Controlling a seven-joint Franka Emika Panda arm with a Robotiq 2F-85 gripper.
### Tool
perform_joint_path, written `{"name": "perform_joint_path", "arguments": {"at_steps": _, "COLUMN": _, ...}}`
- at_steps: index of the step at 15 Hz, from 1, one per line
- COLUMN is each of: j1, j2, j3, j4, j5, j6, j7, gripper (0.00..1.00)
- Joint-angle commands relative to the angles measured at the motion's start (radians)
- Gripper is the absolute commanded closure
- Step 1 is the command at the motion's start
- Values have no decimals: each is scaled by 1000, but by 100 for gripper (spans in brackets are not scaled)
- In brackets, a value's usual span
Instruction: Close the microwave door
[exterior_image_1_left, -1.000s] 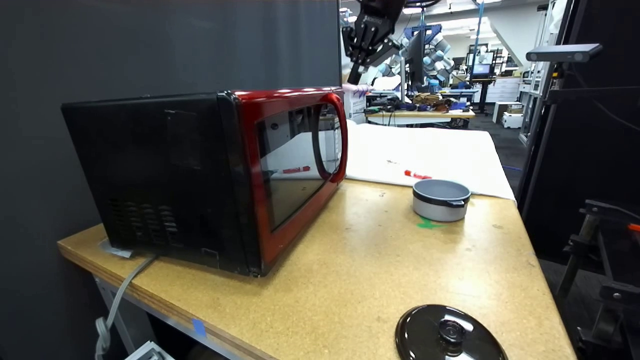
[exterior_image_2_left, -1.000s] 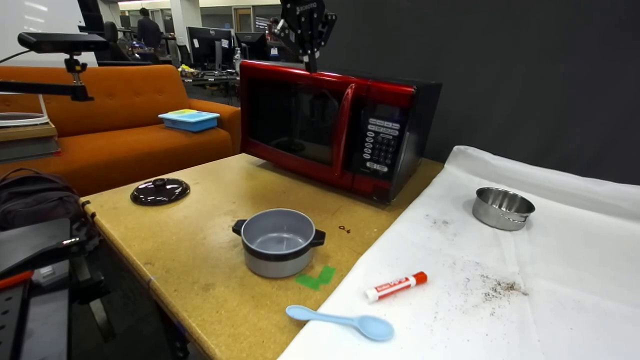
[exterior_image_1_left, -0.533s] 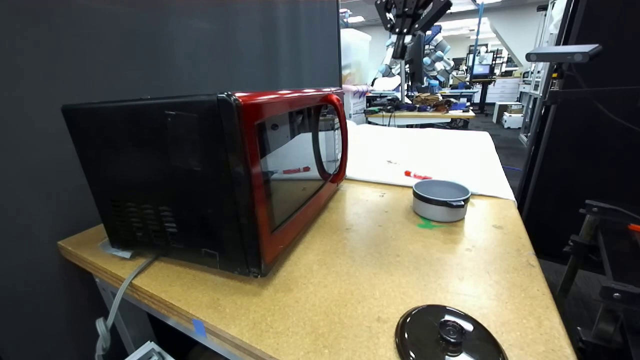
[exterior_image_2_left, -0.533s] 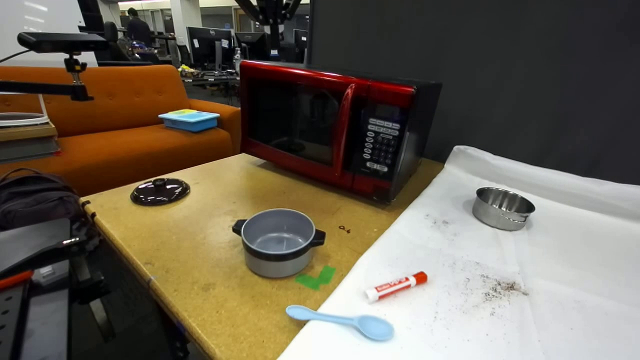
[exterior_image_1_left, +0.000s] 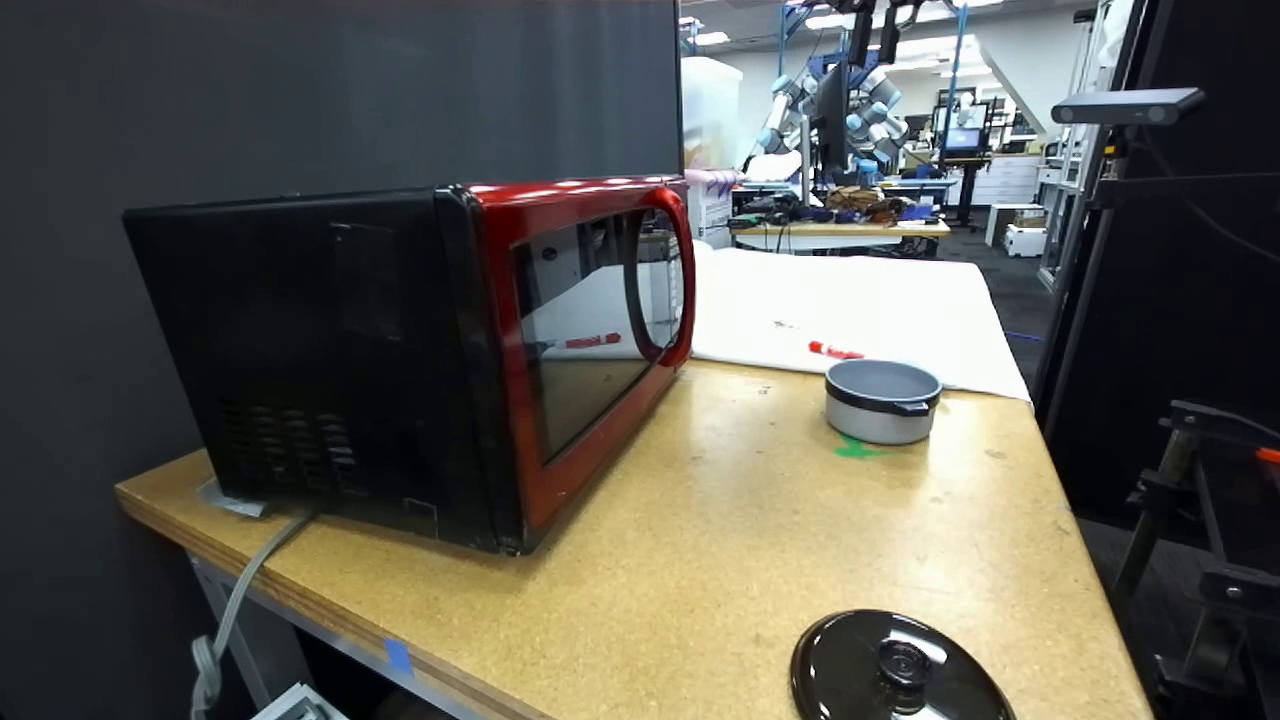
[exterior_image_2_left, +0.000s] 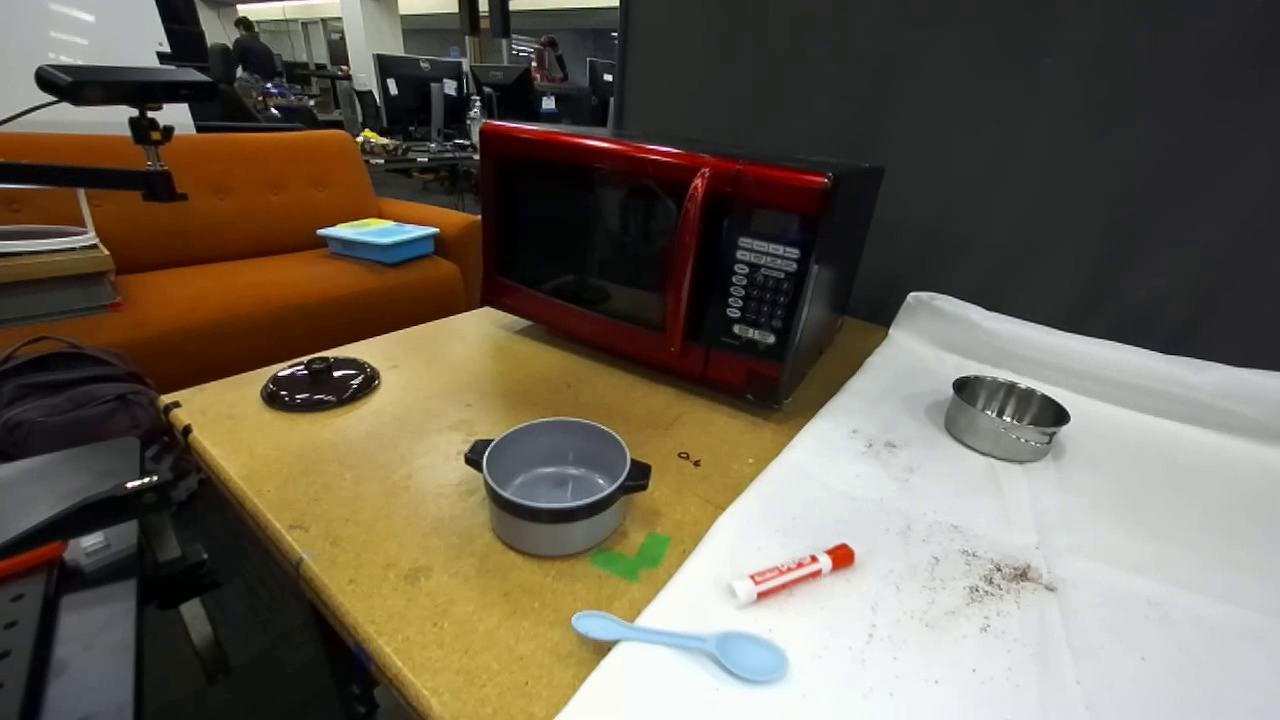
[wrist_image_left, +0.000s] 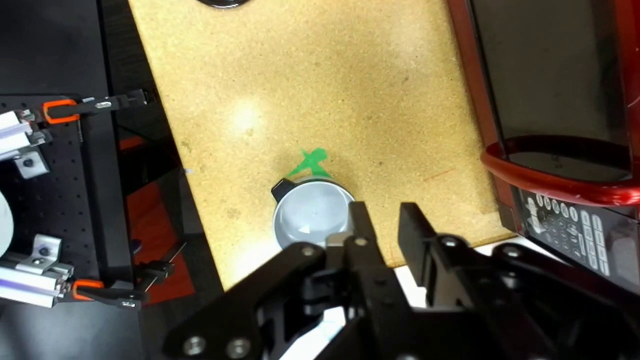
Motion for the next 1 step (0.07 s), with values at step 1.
{"name": "perform_joint_path", "arguments": {"at_steps": 1, "j1": -23, "j2": -22, "j3": 19, "j4": -9, "j5": -12, "j6": -30, "j7": 4, "gripper": 45}}
